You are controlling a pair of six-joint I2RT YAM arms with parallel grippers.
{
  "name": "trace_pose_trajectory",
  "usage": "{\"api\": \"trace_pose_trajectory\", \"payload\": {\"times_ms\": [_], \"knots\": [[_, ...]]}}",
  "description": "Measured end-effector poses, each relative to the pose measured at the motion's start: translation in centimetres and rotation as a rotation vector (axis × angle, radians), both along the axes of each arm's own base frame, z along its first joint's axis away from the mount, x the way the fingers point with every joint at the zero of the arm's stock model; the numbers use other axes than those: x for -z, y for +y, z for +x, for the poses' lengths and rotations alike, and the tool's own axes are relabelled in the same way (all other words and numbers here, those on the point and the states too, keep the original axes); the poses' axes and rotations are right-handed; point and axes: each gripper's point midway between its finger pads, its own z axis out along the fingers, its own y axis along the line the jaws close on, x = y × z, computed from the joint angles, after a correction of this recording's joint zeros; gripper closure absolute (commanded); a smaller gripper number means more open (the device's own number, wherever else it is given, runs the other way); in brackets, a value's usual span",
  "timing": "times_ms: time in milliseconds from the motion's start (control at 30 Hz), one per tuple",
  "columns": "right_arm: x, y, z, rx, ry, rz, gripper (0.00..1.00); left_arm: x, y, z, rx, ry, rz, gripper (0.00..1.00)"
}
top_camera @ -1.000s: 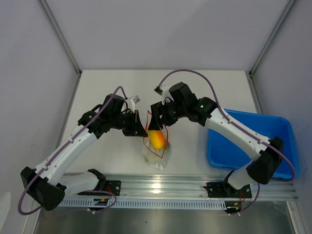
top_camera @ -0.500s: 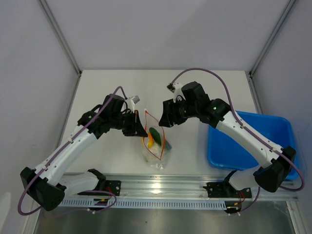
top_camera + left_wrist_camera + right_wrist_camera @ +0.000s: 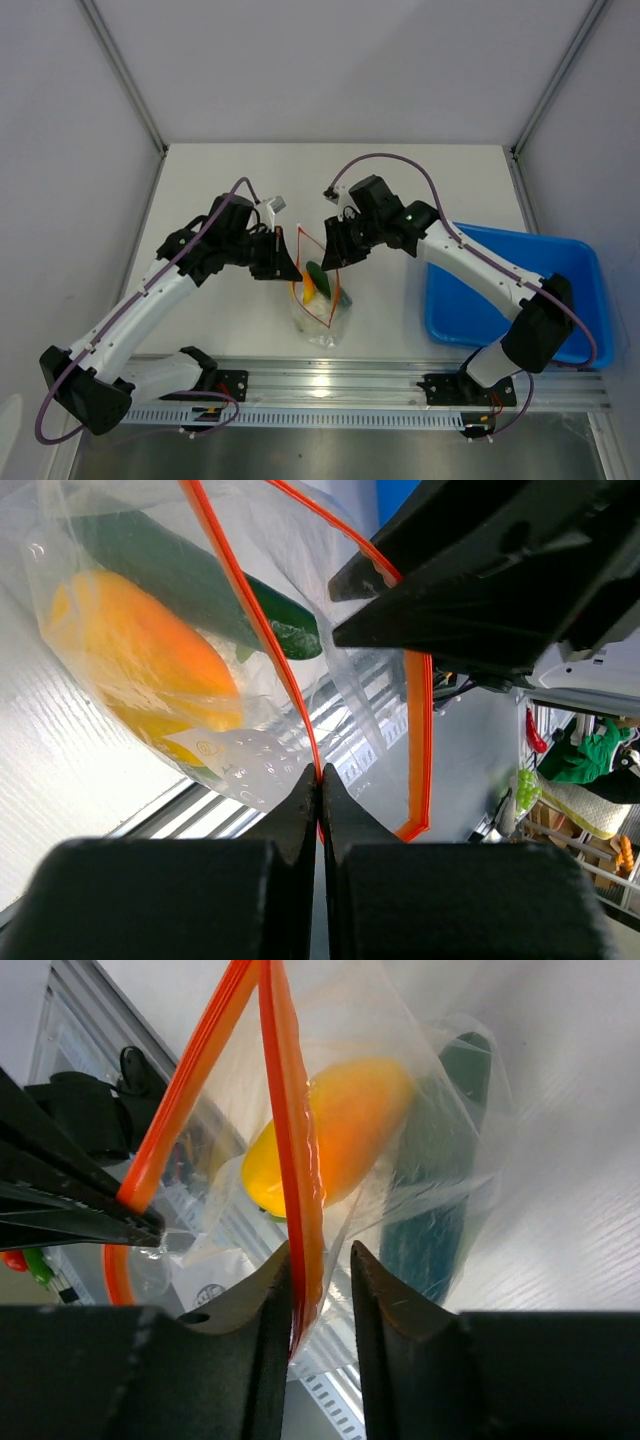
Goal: Place the food in the zip-top bag and seal the zipper
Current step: Adjust the zipper food storage bag at the center of the board.
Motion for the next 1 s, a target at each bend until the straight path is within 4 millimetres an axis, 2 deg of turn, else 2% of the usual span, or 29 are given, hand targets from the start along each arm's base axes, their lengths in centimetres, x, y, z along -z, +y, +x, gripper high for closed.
{"api": "trace_pose_trajectory", "payload": {"times_ms": [167, 367, 467, 633, 733, 800, 867, 933, 1000], "knots": [[0.8, 0.1, 0.0, -0.01, 0.015, -0.017, 1.0, 0.1, 0.1, 0.0, -0.002, 0.003, 0.005, 0.99], [0.8, -0.1, 0.1, -0.005, 0.034, -0.054, 1.0, -0.5, 0.5, 0.2, -0.023, -0.014, 0.029, 1.0], [-1.0, 0.0, 0.4, 0.0, 0.021, -0.051, 1.0, -2.3, 0.4, 0.7, -0.033, -0.072, 0.026, 0.99], [-5.9, 0.6, 0.9, 0.017, -0.025, 0.014, 1.0, -5.5, 0.2, 1.4, -0.043, -0.172, -0.009, 0.99], [-7.6, 0.5, 0.4, 0.03, -0.019, 0.049, 1.0, -6.4, 0.0, 1.2, -0.032, -0.201, -0.029, 0.99], [-8.2, 0.4, -0.1, 0.044, 0.007, 0.066, 1.0, -6.4, -0.3, 1.2, -0.023, -0.204, -0.033, 0.99], [-7.9, 0.2, -0.7, 0.059, 0.033, 0.084, 1.0, -5.8, -0.5, 1.2, -0.018, -0.19, -0.025, 0.99], [-6.6, -0.3, -1.4, 0.079, 0.078, 0.067, 1.0, -4.5, -0.6, 1.3, -0.015, -0.16, -0.005, 0.99], [-4.7, -0.8, -1.9, 0.11, 0.135, 0.033, 1.0, -2.2, -0.6, 1.3, -0.013, -0.105, 0.033, 0.99]]}}
